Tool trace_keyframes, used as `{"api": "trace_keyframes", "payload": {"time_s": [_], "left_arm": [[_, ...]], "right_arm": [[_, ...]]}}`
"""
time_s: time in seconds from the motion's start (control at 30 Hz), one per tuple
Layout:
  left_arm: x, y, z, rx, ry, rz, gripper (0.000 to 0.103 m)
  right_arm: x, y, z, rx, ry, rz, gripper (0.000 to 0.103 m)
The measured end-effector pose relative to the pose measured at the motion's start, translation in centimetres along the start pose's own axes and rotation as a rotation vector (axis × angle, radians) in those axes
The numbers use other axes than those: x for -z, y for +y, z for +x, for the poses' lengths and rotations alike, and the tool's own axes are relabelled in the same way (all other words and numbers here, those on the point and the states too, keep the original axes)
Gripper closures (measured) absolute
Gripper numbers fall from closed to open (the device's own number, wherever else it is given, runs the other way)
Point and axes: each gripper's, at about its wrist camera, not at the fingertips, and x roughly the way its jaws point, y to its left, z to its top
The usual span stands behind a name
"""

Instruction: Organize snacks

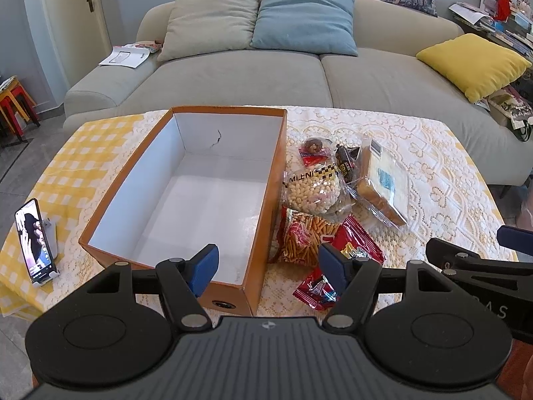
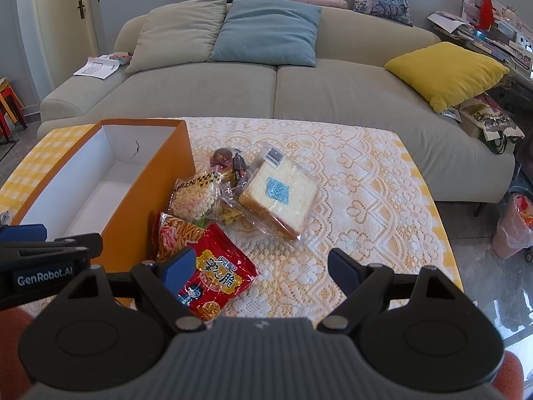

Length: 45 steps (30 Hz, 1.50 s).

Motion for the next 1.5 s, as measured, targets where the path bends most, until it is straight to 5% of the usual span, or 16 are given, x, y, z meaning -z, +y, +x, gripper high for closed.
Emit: {"api": "trace_keyframes", "payload": {"time_s": [1.5], "left_arm": [[0.46,0.33,0.21,0.002,0.019,-0.009,0.022]], "right_arm": [[0.3,0.18,0.44,0.002,0.009,0.007,0.019]]}}
